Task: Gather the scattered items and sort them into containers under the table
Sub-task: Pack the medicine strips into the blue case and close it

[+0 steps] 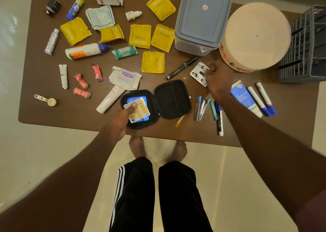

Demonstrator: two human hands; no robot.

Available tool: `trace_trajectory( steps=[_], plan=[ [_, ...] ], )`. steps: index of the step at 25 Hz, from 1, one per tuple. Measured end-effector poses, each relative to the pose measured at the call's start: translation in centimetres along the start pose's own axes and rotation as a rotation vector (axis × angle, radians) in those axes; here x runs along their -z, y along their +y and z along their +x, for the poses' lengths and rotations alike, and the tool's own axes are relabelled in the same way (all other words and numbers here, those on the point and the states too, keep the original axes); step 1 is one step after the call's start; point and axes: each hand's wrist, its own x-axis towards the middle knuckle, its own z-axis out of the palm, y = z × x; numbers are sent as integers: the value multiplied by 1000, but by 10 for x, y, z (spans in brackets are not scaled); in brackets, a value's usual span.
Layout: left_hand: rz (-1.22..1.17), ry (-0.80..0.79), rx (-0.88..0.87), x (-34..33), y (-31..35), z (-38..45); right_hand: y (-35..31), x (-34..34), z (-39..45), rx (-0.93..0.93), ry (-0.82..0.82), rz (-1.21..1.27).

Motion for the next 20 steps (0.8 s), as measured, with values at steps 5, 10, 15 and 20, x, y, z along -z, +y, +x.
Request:
trace_trajectory(
  steps=[5,10,15,20],
  plan=[
    [-2,-17,-31,2,-4,4,-2,0,10,146,-155,-112],
    [-41,2,-30,1,-4,5,7,-3,11,38,-3,8],
    [-46,-5,-50,0,-6,7,9,-4,22,-84,-68,96],
    [-45,-16,-80,0,-9,10,5,-7,28,-54,-125,88]
  ],
)
